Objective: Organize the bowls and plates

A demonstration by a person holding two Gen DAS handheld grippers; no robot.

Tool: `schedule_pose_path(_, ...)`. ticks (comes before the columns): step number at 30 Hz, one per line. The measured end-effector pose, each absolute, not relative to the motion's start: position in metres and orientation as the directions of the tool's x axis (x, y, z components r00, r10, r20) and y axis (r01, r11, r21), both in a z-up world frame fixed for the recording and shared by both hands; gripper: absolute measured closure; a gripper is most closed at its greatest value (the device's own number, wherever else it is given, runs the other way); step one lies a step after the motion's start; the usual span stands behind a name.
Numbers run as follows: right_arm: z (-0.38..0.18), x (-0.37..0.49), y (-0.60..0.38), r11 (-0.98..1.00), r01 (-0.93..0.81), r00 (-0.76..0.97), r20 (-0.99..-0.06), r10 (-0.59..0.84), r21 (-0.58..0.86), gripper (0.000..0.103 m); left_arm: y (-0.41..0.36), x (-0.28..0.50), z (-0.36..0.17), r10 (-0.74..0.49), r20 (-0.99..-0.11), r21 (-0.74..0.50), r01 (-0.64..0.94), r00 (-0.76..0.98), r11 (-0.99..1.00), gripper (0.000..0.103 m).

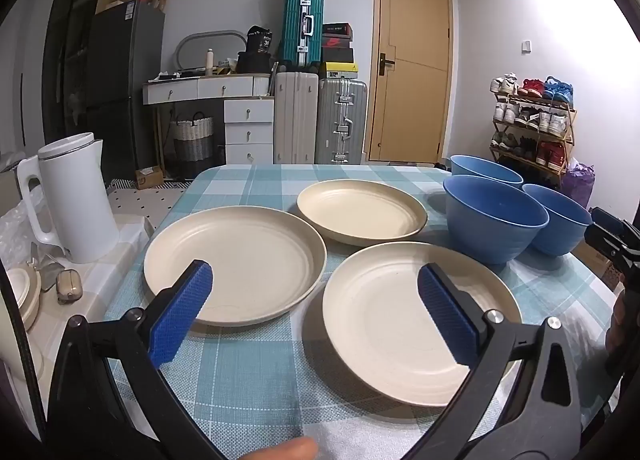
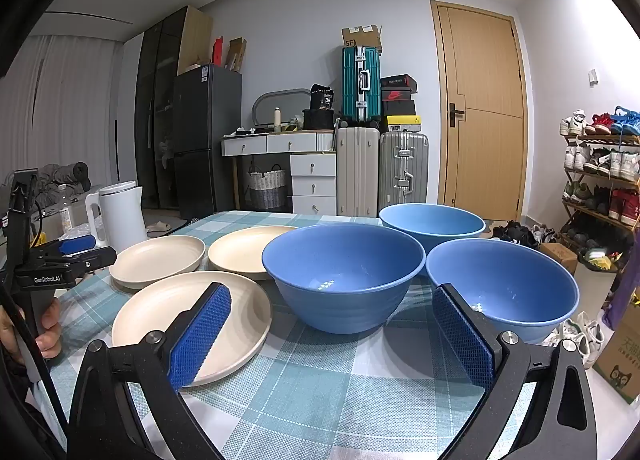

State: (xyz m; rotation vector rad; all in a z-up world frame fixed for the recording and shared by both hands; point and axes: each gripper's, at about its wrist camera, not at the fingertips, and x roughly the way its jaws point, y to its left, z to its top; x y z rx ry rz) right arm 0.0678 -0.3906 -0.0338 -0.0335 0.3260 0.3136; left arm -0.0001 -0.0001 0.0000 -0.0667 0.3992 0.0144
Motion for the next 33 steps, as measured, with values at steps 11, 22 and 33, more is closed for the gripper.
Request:
schedule_pose_path(11, -0.0338, 0.0676, -0.391, 0.951, -0.307, 0.903, -0.31, 0.298, 0.02, 0.0, -0.0012, -0.0025, 0.0008, 0.001, -0.391, -0.059, -0.026, 0.92, 0.998, 0.0)
schedule_pose_path(22, -0.0338, 0.0675, -0.3908, 0.951, -0.308, 0.903, -0.31, 0.299, 0.02, 0.0, 0.0001, -0.0001, 0.0001, 0.001, -0.395, -0.062, -0.028, 0.918, 0.998, 0.0)
schedule_pose_path(33, -0.0338, 0.0675, -0.3909, 0.951, -0.308, 0.902, -0.311, 0.298, 0.02, 0.0, 0.0002, -0.0003, 0.0001, 0.002, -0.396, -0.062, -0.029, 0.918, 0.998, 0.0)
